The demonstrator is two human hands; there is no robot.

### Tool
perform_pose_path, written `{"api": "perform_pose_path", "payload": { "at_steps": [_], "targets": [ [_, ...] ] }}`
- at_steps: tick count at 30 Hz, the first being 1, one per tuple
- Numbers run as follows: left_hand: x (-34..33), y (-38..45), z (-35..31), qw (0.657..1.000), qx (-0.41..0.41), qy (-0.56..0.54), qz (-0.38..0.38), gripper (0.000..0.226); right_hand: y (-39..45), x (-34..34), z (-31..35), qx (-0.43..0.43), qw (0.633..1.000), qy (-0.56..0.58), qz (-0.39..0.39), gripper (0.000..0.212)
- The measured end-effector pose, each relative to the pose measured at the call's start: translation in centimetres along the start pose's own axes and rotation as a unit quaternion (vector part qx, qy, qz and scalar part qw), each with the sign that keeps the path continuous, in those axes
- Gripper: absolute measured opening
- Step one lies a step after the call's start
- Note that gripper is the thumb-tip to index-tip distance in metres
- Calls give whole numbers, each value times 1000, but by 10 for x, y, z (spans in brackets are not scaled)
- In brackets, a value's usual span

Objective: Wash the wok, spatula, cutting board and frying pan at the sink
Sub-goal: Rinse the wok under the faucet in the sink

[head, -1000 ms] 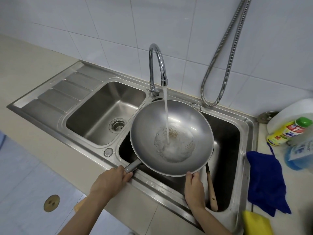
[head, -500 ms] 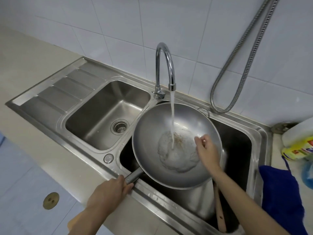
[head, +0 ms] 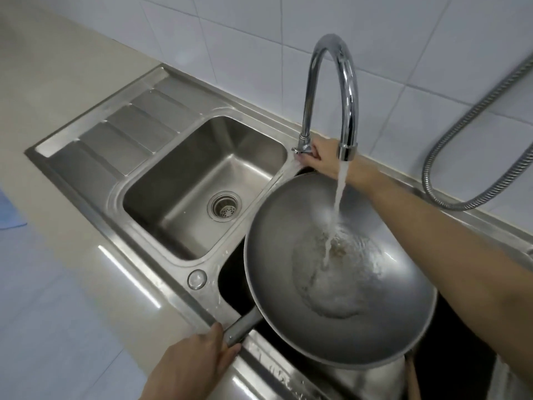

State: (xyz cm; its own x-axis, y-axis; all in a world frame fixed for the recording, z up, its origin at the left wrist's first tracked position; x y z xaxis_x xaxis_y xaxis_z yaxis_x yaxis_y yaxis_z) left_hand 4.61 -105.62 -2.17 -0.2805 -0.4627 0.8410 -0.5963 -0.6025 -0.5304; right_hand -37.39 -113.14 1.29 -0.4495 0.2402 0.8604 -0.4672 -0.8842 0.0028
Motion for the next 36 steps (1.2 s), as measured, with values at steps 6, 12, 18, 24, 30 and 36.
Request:
{"api": "perform_pose_path", "payload": {
  "at_steps": [6,12,18,24,30,36],
  "targets": [
    [5,-2,1,1000,11,-2,-29,131,-1,16,14,13,997,-70,-10,74],
    [5,-3,-1,999,8,10,-32,123,-17,19,5,-76,992,96,8,10],
    [9,-7,-3,996,-43,30,-76,86,-141,-2,-21,-174,974,148,-4,21],
    [13,-12,-5,992,-70,22,-101,45,-329,-32,-17,-332,918,216,-11,37],
    [9,-9,-6,997,-70,-13,-36,41,-414,-98,10,-421,864,258,98,49],
    [17,-27,-14,996,-48,-71,8,34,-398,-124,25,-482,769,419,-29,36]
  ]
}}
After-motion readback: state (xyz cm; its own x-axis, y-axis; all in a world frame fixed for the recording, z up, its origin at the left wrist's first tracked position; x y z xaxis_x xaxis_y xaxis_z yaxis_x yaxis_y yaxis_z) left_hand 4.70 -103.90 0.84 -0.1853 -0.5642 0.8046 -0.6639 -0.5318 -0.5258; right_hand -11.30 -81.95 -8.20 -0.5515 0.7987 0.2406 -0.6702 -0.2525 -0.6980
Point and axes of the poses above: each hand's wrist, its own y-axis towards the middle knuckle, its own x-axis out of the back of the hand, z = x × y, the point moved 6 cm from there along y, towards the middle knuckle, and after that the axes turned 3 degrees about -z, right-handed, at the moved point
